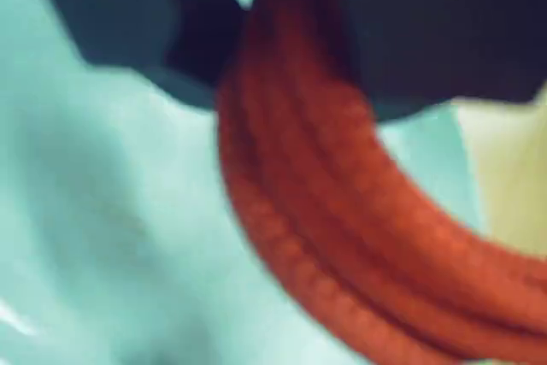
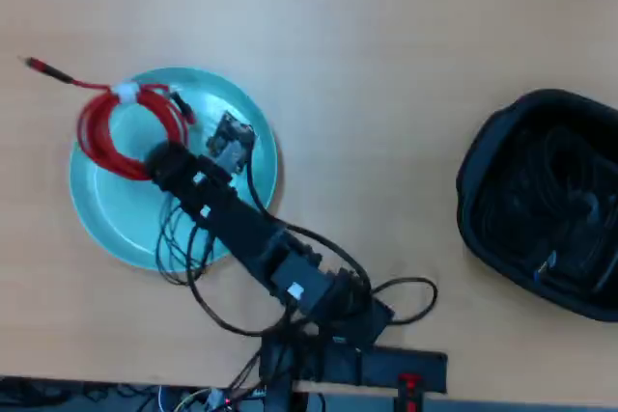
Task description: Put a black charging cable in a black bowl and put a red charging cable in a green bowl
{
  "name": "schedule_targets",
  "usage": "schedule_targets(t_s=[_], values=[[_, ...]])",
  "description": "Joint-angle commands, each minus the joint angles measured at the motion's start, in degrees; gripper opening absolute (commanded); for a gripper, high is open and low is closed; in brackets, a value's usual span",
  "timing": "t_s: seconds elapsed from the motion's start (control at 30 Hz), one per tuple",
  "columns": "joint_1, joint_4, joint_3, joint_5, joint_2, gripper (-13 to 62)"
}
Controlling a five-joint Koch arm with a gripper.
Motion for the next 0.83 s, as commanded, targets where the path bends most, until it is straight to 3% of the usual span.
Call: schedule_targets(t_s=[0.0,0.43,0.8], values=[[0.0,-9.4,-2.9,-1.49,0.88,-5.2],[2.64,-10.9,11.6,-0.97,4.75,22.5],[3.34,-11.16,12.57,-1.05,7.03,25.9]])
